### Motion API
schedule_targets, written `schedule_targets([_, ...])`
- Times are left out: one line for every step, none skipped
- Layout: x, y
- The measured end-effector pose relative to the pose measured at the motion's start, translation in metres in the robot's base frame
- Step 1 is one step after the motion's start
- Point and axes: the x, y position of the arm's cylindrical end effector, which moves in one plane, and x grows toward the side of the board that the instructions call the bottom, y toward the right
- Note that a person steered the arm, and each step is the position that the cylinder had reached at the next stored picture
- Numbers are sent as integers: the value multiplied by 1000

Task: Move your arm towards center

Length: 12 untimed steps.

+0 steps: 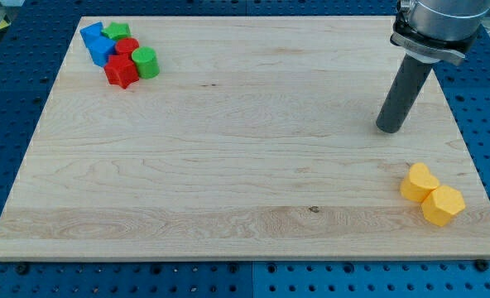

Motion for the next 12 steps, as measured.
schedule_targets([4, 0])
schedule_targets([10, 0])
schedule_targets([12, 0])
schedule_targets([12, 0])
schedule_targets([12, -1])
schedule_targets([12, -7])
schedule_targets([12, -12])
schedule_targets([12, -13])
schedule_targets([12, -15])
schedule_targets([12, -16])
schedule_targets([1, -23])
schedule_targets([-36, -84])
